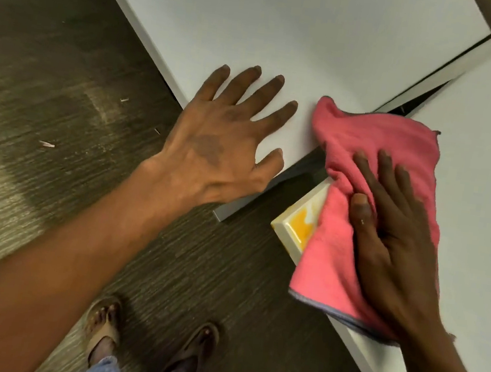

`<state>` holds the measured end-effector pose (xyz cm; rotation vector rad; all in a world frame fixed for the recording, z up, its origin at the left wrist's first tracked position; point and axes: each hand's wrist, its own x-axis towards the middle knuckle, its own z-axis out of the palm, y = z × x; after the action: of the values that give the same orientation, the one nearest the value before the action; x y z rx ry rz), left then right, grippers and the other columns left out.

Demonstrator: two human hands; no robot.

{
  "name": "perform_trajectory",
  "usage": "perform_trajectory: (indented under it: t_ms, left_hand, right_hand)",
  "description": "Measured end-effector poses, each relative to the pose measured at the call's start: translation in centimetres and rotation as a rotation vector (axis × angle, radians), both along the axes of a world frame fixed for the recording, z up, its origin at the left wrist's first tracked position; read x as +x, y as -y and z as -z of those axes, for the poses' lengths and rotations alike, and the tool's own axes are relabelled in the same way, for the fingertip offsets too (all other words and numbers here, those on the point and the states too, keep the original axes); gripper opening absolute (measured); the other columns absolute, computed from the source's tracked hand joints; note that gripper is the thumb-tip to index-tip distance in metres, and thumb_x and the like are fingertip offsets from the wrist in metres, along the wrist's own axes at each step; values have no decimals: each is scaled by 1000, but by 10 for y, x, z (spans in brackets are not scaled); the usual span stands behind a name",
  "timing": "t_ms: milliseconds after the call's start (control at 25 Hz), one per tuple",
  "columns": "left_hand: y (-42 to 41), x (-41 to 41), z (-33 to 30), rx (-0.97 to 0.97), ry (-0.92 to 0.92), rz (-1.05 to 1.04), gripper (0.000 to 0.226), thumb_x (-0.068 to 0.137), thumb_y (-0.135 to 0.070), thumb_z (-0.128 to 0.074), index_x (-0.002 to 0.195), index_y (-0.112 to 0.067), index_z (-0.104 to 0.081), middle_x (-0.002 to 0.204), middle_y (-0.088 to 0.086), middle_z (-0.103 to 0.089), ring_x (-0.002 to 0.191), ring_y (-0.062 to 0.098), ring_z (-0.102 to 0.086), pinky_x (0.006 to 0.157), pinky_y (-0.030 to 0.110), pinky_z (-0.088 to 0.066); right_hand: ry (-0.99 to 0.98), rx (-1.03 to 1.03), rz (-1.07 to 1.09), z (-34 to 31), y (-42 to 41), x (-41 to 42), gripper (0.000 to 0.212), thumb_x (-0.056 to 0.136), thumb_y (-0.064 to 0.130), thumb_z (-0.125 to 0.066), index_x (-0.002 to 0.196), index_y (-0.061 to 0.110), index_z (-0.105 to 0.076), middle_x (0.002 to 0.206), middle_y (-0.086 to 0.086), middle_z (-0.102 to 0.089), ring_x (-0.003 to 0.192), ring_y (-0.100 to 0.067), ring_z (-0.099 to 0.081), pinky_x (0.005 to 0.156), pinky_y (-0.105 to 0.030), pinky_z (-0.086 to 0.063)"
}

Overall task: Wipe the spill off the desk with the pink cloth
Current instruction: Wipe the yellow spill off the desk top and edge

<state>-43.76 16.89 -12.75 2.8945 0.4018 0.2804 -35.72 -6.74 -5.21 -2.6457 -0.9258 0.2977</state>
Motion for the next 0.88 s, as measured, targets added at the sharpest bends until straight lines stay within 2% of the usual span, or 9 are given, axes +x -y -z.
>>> perform_trajectory:
  t_ms: [40,120,280,360,520,600,720,880]
  left_hand:
    - [0,0,-1,-7,2,1,74,93,-64,-14,161,-36,-19,170,1,-14,157,27,-11,126,53,-9]
    - [0,-1,0,-11,9,10,74,93,-65,-13,161,-35,-18,171,3,-13,157,27,-10,126,54,-8]
    - [0,-2,2,-18,21,11,75,93,-66,-13,161,-34,-19,171,4,-12,158,29,-5,126,55,-7]
    - [1,-1,1,-15,16,5,75,93,-66,-14,161,-35,-19,171,4,-12,158,30,-5,126,57,-6]
    - [0,-3,0,-11,11,-9,75,92,-66,-15,160,-35,-21,170,3,-14,158,30,-7,124,61,-5]
    - [0,-2,0,1,9,-22,75,92,-67,-15,160,-36,-22,170,3,-16,157,30,-10,124,62,-5]
    - [2,-2,0,12,3,-34,75,92,-68,-13,160,-37,-22,170,2,-16,157,29,-10,124,62,-5]
    - [4,-2,1,19,8,-37,73,92,-66,-16,159,-37,-25,169,2,-18,157,29,-12,124,61,-6]
  right_hand:
    - [-9,8,-28,-1,8,-4,49,105,50,-33,152,60,-24,168,31,-13,158,6,-4,127,-26,0]
    - [-23,14,-36,-2,20,-9,50,105,45,-35,153,57,-26,168,30,-15,158,5,-6,129,-33,-4]
    - [-18,18,135,-3,-1,-3,50,104,51,-30,153,58,-23,171,23,-14,160,-2,-6,132,-44,-4]
    - [-8,-11,122,-2,-15,-5,49,105,51,-28,153,59,-20,172,20,-11,161,-6,-3,132,-44,-2]
    - [-19,-41,-29,-1,3,-30,53,106,47,-29,158,55,-19,171,27,-4,159,2,5,131,-39,3]
    - [-24,-34,42,0,14,-36,54,105,50,-28,158,55,-19,171,28,-5,158,4,4,132,-40,3]
    - [-11,-38,227,1,3,-31,55,101,57,-21,156,58,-15,172,23,-4,160,-4,3,132,-45,1]
    - [16,-66,193,7,-20,-29,58,100,62,-15,157,60,-8,173,21,2,161,-10,7,132,-47,3]
